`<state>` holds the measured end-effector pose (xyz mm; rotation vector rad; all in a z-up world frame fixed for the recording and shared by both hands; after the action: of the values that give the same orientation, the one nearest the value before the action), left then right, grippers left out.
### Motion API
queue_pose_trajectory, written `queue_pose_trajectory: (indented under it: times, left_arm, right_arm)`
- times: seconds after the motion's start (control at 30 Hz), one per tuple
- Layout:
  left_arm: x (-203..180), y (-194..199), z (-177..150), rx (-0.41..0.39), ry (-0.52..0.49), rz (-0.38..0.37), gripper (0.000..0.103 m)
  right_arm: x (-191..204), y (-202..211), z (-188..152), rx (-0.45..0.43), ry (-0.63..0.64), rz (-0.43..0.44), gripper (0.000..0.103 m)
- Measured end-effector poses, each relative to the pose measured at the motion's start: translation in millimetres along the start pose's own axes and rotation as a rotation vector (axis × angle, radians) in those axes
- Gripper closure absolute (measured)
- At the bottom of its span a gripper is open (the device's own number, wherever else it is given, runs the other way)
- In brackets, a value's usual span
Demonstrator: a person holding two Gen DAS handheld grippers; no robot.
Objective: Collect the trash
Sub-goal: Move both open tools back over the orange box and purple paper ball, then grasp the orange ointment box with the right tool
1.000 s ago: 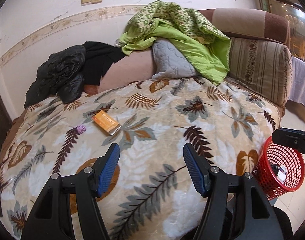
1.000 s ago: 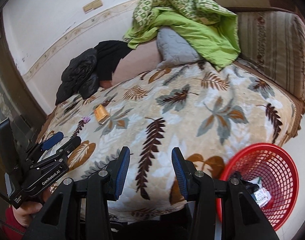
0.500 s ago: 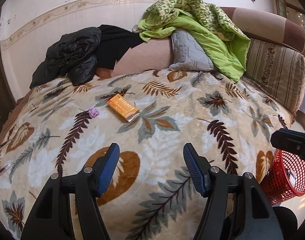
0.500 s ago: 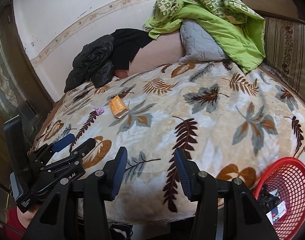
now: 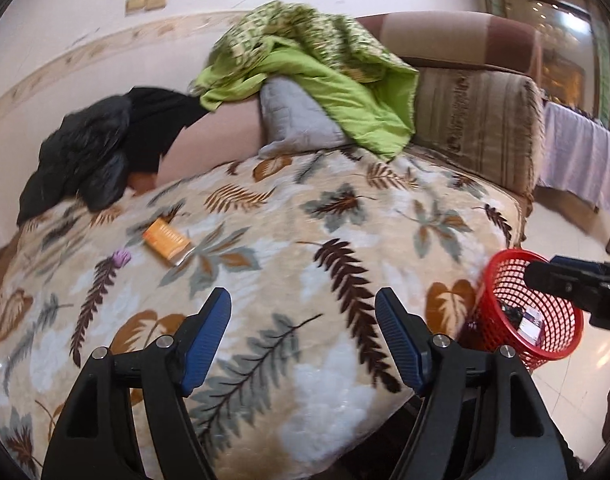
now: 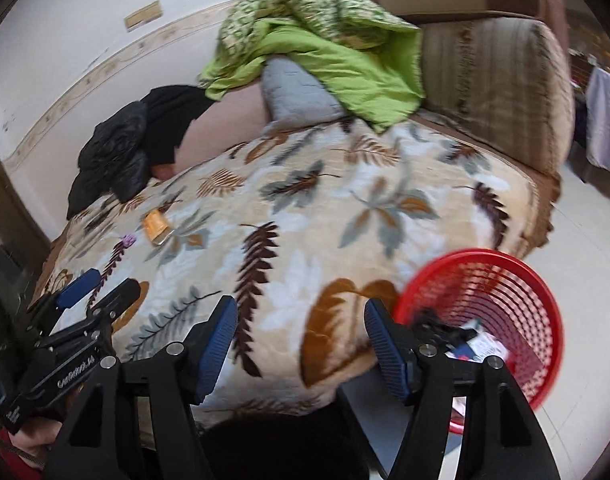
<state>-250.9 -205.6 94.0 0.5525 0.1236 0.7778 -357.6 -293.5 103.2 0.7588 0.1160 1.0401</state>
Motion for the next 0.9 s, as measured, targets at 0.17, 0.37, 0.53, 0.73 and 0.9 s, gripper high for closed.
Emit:
queue_pose_trajectory:
  times: [0.17, 0.37, 0.53, 0.73, 0.9]
  left_arm:
    - [21.3, -3.5, 4.9, 0.015, 0.069, 0.020, 0.029]
    - [139.9, -21.4, -2.2, 0.052, 0.306, 0.185, 0.029]
    - [238.2, -46.6, -25.1, 0.141, 0.463, 0.290, 0.029]
    - [310.8, -74.6, -36.7, 0.191, 0.620, 0.270, 0.029]
    - [329.0, -104.0, -26.2, 0.199, 0.601, 0.259, 0.029]
  right_arm:
    - [22.8, -18.6, 25.3, 0.014, 0.041, 0.095, 0.032]
    - [100.7, -84.9, 55.9, 0.046, 0.205, 0.215, 0.031]
    - [188.2, -161.6, 64.5, 0.118, 0.341, 0.347, 0.030]
    - [266.1, -258.0, 65.0, 0.178, 0.440, 0.390, 0.030]
    - [300.1, -320.3, 53.4, 0.216, 0.556, 0.335, 0.030]
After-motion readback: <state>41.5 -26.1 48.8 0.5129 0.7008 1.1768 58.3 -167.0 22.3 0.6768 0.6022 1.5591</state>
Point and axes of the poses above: each gripper's, at about its wrist camera, not at the fingertips, and y roughly against the way its jaws point, x to its left, z to its top, the point moved 2 cm from there along -y, roughly the way its jaws point, and after that the axes turned 4 degrees about -x, right-handed, at the moved point
